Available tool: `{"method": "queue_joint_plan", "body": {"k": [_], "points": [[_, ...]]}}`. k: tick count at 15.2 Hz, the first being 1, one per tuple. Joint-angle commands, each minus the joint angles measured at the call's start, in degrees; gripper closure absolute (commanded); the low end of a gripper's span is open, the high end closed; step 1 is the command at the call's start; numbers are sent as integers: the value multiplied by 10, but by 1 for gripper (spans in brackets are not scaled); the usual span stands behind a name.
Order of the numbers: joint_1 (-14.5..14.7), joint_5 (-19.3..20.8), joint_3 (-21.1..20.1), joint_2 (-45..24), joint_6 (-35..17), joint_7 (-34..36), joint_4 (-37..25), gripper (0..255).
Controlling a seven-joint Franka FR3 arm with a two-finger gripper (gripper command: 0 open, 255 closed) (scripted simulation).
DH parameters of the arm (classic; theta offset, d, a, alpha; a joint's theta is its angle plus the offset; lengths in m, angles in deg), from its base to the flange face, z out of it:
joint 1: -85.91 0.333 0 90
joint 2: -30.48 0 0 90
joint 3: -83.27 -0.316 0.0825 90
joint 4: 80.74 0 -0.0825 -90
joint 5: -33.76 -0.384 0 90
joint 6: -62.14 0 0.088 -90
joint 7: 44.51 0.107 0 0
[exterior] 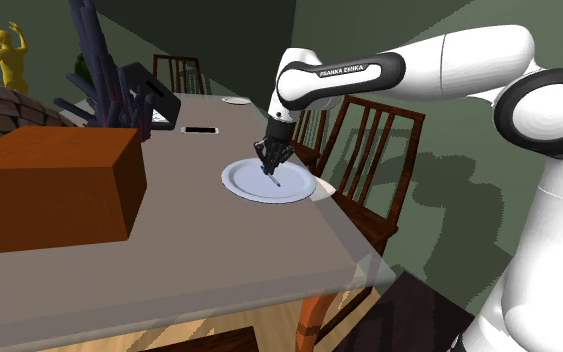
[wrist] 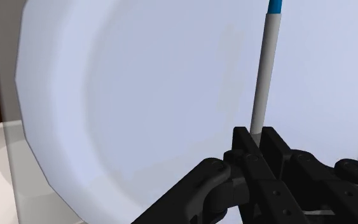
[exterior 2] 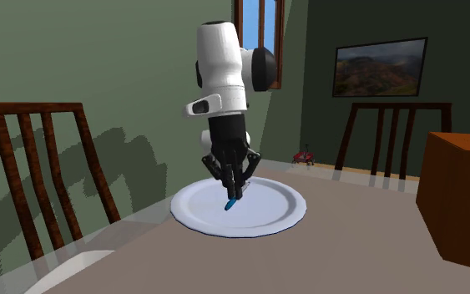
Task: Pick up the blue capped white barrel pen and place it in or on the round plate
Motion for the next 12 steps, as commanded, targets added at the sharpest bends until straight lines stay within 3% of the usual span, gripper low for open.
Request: {"method": "queue_joint_plan", "body": {"k": [1,7,8,12], "points": [[0,0,0,-1,-5,-1,4,255],[0,0,0,-1,-5,0,3,255],[0,0,0,-1,-5,0,3,0],[0,0,0,-1,-5,0,3,0]]}}
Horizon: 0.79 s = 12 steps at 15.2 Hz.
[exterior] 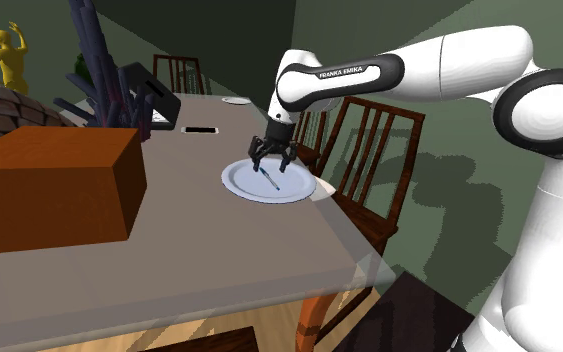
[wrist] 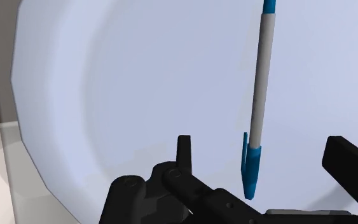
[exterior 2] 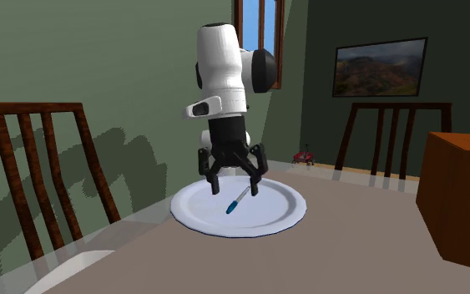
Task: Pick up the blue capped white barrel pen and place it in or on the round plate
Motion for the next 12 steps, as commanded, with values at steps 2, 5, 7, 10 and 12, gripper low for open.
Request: {"method": "queue_joint_plan", "body": {"k": [2,5,7,10,12], "points": [[-1,0,1,5,17,0,-13,0],[-4,0,2,15,67,0,-53,0],[-4,0,2,15,67,0,-53,0],[-4,0,2,15,67,0,-53,0],[-4,0,2,15,67,0,-53,0]]}}
